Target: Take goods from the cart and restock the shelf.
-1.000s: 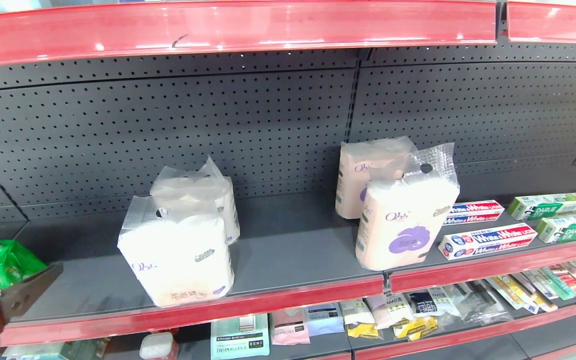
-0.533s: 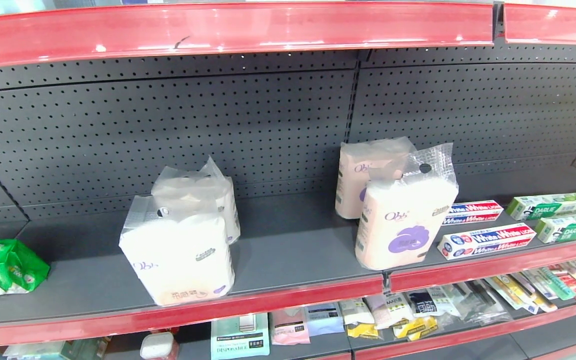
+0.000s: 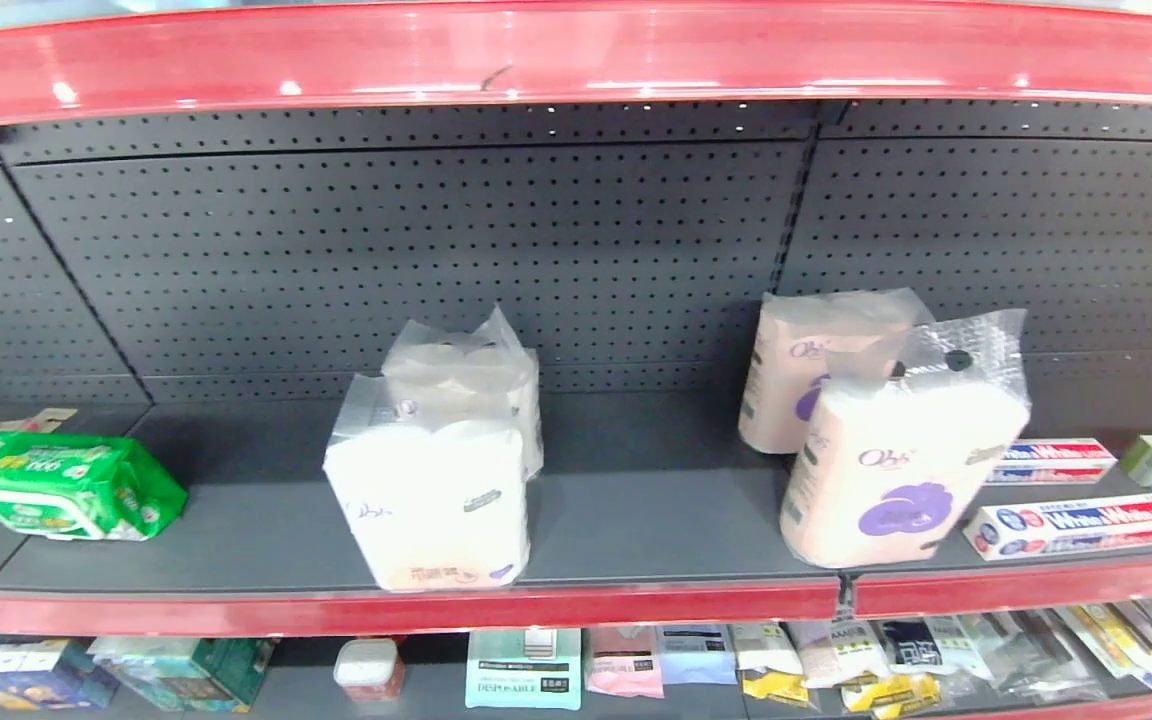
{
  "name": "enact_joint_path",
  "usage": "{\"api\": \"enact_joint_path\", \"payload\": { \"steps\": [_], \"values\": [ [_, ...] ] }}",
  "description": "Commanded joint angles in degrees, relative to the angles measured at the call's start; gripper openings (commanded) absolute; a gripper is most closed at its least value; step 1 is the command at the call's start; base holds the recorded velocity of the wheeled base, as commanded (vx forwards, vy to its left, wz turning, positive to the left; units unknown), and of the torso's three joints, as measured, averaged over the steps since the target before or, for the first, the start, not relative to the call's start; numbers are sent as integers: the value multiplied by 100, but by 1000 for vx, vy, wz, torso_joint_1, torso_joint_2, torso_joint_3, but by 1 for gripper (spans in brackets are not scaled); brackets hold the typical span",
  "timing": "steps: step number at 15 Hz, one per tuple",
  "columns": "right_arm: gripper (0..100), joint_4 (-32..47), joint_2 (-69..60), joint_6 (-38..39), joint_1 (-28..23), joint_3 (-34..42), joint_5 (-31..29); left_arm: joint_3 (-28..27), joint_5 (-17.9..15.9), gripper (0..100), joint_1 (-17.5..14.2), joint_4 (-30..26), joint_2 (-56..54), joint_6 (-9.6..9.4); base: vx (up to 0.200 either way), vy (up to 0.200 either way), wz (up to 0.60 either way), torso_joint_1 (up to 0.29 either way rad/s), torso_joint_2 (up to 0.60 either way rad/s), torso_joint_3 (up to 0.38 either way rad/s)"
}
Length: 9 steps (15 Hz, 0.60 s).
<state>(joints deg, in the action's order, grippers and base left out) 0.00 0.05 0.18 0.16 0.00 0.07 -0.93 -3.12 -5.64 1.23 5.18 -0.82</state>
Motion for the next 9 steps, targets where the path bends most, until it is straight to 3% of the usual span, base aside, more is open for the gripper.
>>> {"api": "enact_joint_path", "payload": {
  "steps": [1, 6, 9],
  "values": [
    [100, 0, 4, -1, 2, 0, 1, 22, 4, 100, -7, 9, 18, 3, 0, 0, 0, 0, 0, 0],
    [100, 0, 4, 8, 2, 0, 1, 31, 110, 100, -7, 35, 18, -6, 0, 0, 0, 0, 0, 0],
    [100, 0, 4, -18, 2, 0, 1, 40, 259, 100, 2, 44, 18, 99, 0, 0, 0, 0, 0, 0]
  ]
}}
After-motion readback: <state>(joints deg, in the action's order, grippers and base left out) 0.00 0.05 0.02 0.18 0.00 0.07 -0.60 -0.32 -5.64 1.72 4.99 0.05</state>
